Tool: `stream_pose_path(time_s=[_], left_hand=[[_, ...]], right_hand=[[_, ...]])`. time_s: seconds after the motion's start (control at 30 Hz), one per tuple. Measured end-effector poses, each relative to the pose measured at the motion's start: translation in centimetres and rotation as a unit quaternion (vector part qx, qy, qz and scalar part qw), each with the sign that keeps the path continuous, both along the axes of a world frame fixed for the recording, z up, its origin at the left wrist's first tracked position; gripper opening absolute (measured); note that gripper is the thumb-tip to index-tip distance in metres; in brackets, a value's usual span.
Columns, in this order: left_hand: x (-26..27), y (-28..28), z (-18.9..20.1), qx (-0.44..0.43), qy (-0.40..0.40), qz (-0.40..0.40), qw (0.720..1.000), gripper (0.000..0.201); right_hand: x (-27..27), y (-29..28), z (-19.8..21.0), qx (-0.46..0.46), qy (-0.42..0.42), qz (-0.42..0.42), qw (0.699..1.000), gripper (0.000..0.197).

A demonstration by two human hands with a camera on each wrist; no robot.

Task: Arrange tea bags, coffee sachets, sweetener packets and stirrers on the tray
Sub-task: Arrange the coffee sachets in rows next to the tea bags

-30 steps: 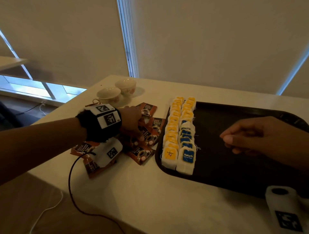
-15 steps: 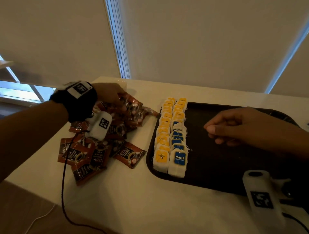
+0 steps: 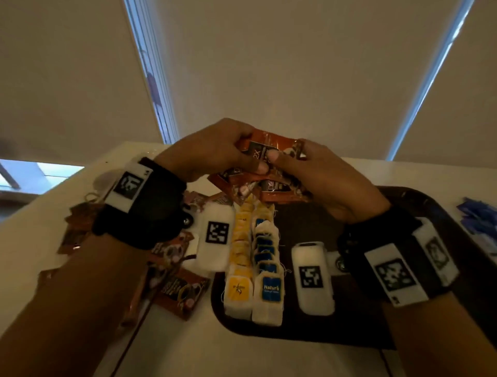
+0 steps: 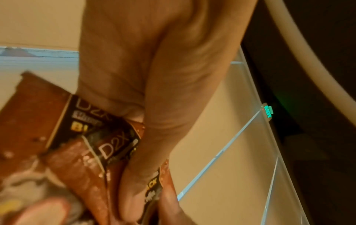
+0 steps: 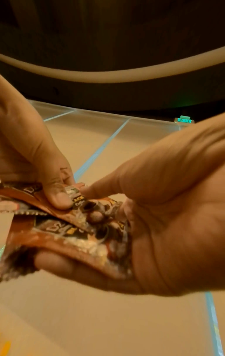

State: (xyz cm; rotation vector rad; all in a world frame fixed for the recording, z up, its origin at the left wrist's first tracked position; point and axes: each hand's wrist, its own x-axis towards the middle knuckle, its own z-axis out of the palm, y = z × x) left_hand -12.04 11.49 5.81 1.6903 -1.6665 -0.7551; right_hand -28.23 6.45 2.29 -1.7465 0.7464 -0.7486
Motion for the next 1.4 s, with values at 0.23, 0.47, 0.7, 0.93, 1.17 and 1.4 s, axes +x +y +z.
stream_pose_path(time_s=[0.23, 0.47, 0.7, 0.93, 1.17, 1.4], left_hand=[[-1.3, -1.9, -2.7, -0.047, 0.059, 0.022, 0.997, 0.030], [-1.0, -2.0, -3.7, 0.079, 0.185, -0.038, 0.979, 0.034], [0.0, -1.7, -2.8, -0.010, 0.146, 0.019, 0.989, 0.036], [0.5, -1.6, -2.5, -0.036, 0.115, -0.014, 0.993, 0.033], [-0.6, -2.2, -2.3, -0.108, 0.269, 0.024, 0.957, 0.021], [-2.0, -2.6, -3.0, -0.183, 0.165, 0.069, 0.967, 0.028]], right_hand=[[-0.8, -1.5, -1.2, 0.022, -0.049, -0.032, 0.998, 0.013], [-0.8, -2.7, -1.8, 0.146, -0.148, -0.077, 0.975, 0.011], [-1.3, -3.3, -1.2, 0.182, -0.195, -0.097, 0.959, 0.011], [-2.4, -4.1, -0.7, 0.134, -0.166, -0.082, 0.974, 0.014], [-2.0, -4.0, -0.9, 0.135, -0.180, -0.101, 0.969, 0.020], [-1.1, -3.2, -1.2, 0.137, -0.179, -0.073, 0.972, 0.016]])
